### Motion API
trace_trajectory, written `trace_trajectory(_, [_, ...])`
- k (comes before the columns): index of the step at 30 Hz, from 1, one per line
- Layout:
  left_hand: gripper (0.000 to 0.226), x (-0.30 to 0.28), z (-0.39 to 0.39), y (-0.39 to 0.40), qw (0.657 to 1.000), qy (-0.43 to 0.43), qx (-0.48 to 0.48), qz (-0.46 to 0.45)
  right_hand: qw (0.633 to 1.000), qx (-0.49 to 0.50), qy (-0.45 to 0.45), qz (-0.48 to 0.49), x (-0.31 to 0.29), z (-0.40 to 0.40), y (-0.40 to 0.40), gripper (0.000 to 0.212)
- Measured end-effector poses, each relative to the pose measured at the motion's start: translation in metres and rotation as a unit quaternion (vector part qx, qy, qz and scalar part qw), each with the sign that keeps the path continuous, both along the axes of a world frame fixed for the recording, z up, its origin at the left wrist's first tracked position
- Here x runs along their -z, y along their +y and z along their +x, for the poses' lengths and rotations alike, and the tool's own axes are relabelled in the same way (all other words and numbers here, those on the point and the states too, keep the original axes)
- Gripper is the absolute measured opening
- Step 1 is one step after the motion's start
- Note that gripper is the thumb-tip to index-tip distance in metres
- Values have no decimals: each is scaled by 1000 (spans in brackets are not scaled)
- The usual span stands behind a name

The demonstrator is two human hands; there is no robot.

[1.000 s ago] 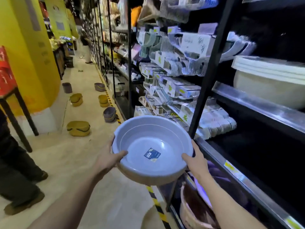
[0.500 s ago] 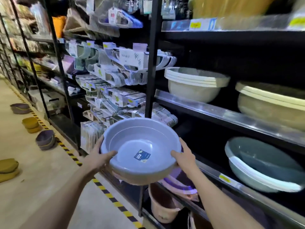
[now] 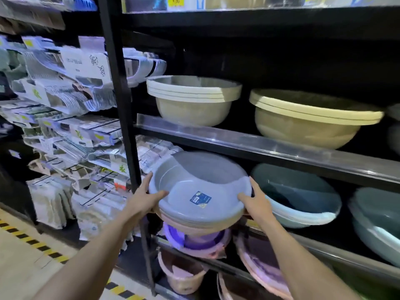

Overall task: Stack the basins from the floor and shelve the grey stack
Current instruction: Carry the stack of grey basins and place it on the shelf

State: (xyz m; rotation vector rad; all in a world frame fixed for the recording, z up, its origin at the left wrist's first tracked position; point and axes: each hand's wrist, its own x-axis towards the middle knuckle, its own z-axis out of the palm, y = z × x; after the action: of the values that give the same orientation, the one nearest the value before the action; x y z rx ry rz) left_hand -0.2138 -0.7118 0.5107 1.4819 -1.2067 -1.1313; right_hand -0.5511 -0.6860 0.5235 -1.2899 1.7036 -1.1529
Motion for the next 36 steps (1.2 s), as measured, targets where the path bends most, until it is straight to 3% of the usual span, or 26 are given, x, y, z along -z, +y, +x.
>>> trace_trajectory(8, [98,9,-13,-85,997,-23,76,-13,997,78,17,21,11,-8,-34,40])
trace_trajectory(13, [100,14,-2,-144,988,-27,150,4,987,155,35,31,15,6,-52,60])
trace_trajectory(17, [58,23,6,-187,986,-57,159,11,973,220,37,59,16,26,-68,75])
trace_trajectory(21, [94,24,8,-212,979,-28,200,31,964,253,31,69,17,36,-87,78])
trace_trajectory(23, [100,24,10,-219,978,-27,204,32,960,268,40,77,17,38,-93,76])
trace_trajectory(27, [85,21,6,-222,979,-18,200,19,953,290,51,74,18,42,-100,50])
trace_trajectory(30, [76,24,6,-229,982,-27,186,31,951,294,45,84,18,42,-109,53])
trace_trajectory(36, [85,41,8,-247,982,-41,172,62,950,290,38,105,32,42,-124,60])
